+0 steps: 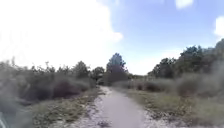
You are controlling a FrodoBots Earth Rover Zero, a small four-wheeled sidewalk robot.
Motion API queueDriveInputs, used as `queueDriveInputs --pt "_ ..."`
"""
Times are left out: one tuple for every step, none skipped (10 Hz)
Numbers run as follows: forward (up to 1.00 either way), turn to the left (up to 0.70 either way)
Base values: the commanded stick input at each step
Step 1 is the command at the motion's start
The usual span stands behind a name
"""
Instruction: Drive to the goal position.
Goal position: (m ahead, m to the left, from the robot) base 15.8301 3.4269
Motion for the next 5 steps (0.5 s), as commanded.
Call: queueDriveInputs --pt "0.70 0.00" --pt "0.70 0.00" --pt "0.70 0.00" --pt "0.70 0.00" --pt "0.70 0.00"
